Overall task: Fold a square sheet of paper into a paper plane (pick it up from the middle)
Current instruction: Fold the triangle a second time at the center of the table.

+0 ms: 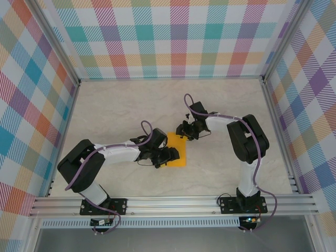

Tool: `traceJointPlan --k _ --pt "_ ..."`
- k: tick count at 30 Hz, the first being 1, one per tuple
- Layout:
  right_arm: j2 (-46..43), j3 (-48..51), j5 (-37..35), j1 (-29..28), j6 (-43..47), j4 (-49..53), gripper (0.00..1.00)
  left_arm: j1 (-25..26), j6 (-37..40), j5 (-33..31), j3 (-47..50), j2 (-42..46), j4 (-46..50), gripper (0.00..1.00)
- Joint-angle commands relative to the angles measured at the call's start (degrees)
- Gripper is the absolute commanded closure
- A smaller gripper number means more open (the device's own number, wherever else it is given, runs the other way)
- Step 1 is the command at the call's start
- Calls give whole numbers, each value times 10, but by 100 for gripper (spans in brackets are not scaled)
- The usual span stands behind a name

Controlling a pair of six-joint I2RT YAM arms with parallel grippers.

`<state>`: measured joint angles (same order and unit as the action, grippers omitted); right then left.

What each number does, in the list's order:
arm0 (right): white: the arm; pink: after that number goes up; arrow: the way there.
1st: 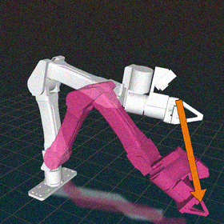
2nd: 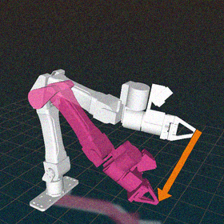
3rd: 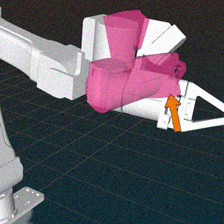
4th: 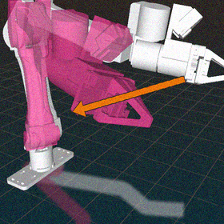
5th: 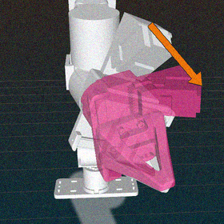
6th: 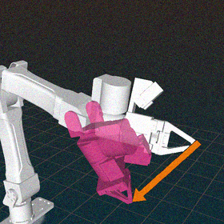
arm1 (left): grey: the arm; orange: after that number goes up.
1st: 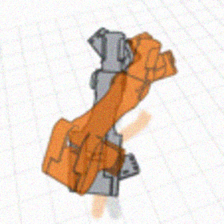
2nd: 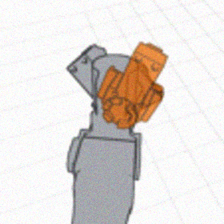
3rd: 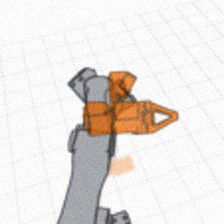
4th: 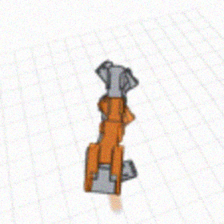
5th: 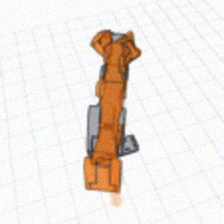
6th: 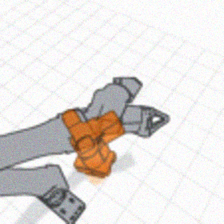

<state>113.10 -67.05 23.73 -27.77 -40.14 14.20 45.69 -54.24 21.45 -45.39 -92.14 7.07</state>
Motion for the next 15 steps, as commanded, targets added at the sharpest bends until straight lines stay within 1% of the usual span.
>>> traceJointPlan --k 1,5,10,15 --pt "50 29 -55 1 -5 24 66 8 7 9 -16 12 -14 32" --pt "49 29 -54 3 -6 25 66 8 7 9 -15 24 -19 33" --pt "49 29 -54 3 -5 26 66 8 18 16 -19 37 -52 34" --pt "51 30 -51 3 -6 25 66 7 35 6 -36 21 -60 34"
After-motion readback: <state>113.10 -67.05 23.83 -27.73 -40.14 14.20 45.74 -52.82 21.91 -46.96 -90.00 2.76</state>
